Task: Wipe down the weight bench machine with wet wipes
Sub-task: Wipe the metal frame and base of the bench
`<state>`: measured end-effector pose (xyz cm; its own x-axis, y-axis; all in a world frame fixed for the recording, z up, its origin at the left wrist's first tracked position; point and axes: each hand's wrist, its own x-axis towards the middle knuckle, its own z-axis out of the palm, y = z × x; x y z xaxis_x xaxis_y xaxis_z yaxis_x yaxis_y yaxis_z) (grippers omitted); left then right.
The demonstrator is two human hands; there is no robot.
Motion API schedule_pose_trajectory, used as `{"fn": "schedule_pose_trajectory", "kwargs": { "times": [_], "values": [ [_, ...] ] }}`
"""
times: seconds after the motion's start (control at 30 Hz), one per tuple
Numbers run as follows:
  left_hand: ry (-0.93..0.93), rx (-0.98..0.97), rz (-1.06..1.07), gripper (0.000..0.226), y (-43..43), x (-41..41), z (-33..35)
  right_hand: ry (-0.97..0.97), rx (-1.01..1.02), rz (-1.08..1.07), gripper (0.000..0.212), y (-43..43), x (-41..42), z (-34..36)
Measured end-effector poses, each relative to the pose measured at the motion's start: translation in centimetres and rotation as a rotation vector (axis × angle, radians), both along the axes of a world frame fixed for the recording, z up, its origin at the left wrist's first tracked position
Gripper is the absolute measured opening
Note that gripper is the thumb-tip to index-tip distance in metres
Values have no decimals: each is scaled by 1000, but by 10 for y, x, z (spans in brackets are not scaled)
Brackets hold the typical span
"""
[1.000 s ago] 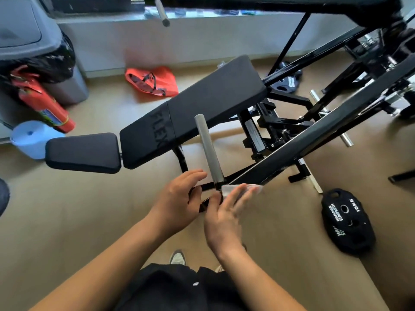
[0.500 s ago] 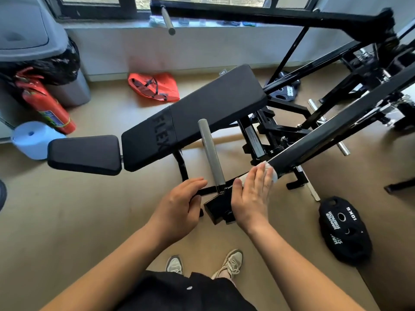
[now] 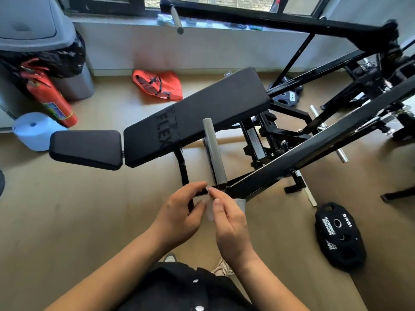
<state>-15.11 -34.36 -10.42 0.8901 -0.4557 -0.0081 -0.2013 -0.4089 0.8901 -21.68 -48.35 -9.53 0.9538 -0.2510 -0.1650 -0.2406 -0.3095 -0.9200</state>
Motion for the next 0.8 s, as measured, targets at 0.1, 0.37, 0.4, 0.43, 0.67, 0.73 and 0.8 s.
{"fn": "schedule_pose_trajectory", "kwargs": {
  "times": [0.1, 0.37, 0.4, 0.43, 0.67, 0.73, 0.8],
  "values": [
    [207, -165, 29, 58, -5, -4, 12, -56, 250, -11, 44, 2, 0, 26],
    [375, -181, 165, 28, -1, -6, 14, -97, 252, 20, 39, 12, -2, 26],
    [410, -182, 171, 25, -1, -8, 12, -91, 230, 12, 40, 12, -3, 23],
    [440, -182, 183, 21, -1, -8, 11, -77, 215, 8, 41, 11, -2, 20],
    [469, 43, 337, 10, 13, 6, -4, -130, -305, -64, 35, -33, 7, -1],
    [368, 196, 439, 17, 19, 17, -13, -68, -458, -21, 41, -44, 9, -5],
    [287, 301, 469, 22, 15, 23, -16, -36, -583, 43, 44, -50, 11, -11]
  ]
}}
